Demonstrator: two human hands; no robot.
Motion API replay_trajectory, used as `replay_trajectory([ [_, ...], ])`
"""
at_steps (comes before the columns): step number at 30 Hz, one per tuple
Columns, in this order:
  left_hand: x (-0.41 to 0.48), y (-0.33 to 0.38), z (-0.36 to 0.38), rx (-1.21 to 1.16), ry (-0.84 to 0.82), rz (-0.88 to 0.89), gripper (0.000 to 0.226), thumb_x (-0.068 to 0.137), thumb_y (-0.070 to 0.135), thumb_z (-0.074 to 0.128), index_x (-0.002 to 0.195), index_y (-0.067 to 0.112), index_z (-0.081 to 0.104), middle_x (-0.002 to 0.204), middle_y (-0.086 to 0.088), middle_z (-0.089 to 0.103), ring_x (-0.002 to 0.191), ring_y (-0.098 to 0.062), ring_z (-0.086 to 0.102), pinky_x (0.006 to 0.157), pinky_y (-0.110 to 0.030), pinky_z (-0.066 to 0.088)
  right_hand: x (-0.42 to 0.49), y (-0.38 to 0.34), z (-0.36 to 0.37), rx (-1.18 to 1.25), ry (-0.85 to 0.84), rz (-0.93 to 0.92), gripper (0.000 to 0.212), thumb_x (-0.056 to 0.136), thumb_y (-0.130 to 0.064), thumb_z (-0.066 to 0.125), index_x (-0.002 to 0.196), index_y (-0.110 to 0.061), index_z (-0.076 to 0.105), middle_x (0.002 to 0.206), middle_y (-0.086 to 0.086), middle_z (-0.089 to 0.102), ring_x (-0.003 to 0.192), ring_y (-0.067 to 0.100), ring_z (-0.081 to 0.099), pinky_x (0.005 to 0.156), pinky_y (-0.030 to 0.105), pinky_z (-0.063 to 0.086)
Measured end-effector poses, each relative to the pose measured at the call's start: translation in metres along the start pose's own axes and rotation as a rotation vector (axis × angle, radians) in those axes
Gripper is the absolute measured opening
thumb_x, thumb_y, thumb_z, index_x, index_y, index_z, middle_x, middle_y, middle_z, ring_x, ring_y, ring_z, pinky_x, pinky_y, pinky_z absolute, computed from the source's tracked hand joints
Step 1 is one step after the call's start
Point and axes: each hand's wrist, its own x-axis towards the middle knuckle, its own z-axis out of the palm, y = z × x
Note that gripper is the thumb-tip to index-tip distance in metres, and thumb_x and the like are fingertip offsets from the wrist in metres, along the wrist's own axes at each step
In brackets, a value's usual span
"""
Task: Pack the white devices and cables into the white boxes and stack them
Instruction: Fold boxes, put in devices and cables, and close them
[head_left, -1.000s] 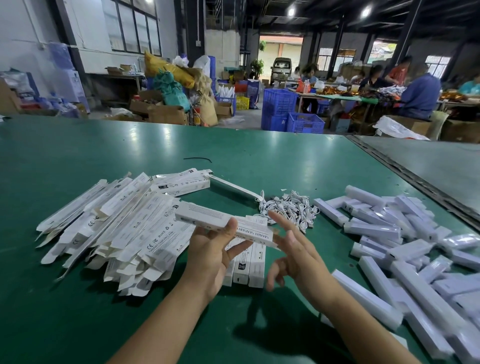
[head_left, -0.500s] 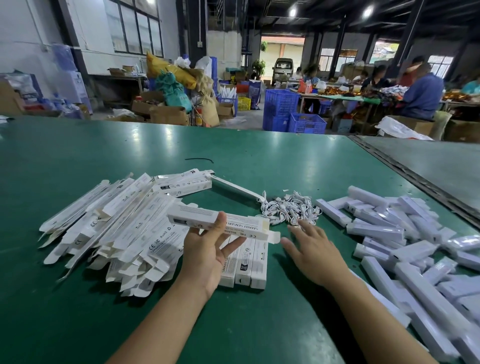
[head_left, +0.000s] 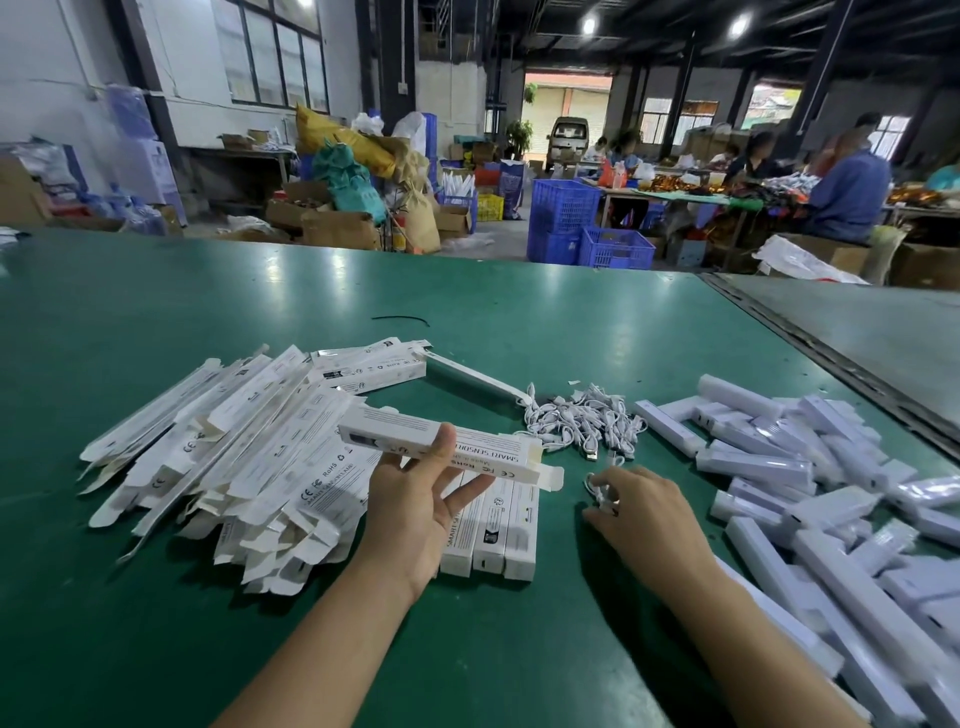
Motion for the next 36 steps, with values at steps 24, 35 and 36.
replay_trajectory([
  [24, 0.0, 0.004, 0.0, -0.013, -0.003, 0.013, 0.031, 0.074, 0.02, 0.07, 0.101, 0.011, 0.058, 0.091, -0.01, 0.071, 0.088, -0.025, 0.072, 0.066, -0.036, 0.062, -0.012, -0.001, -0.009, 0.217, -0.047, -0.273, 0.038, 0.08, -0.008, 0.073, 0.116, -0.022, 0.07, 0.108, -0.009, 0.066, 0.075, -0.007, 0.056, 0.074, -0.002, 0.035],
  [35, 0.0, 0.004, 0.0, -0.014, -0.015, 0.006, 0.028, 0.074, 0.02, 0.069, 0.099, 0.011, 0.057, 0.09, -0.011, 0.07, 0.092, -0.027, 0.07, 0.067, -0.037, 0.062, -0.005, 0.008, -0.01, 0.147, -0.282, -0.342, 0.038, 0.092, -0.032, 0.065, 0.129, -0.026, 0.063, 0.146, -0.016, 0.047, 0.117, -0.008, 0.053, 0.093, 0.003, 0.03],
  [36, 0.0, 0.004, 0.0, -0.013, -0.017, 0.006, 0.028, 0.075, 0.02, 0.069, 0.098, 0.012, 0.057, 0.09, -0.011, 0.07, 0.092, -0.027, 0.07, 0.068, -0.037, 0.063, -0.005, 0.01, -0.011, 0.138, -0.309, -0.343, 0.041, 0.093, -0.034, 0.063, 0.133, -0.025, 0.06, 0.148, -0.016, 0.044, 0.126, -0.003, 0.049, 0.097, 0.005, 0.029],
])
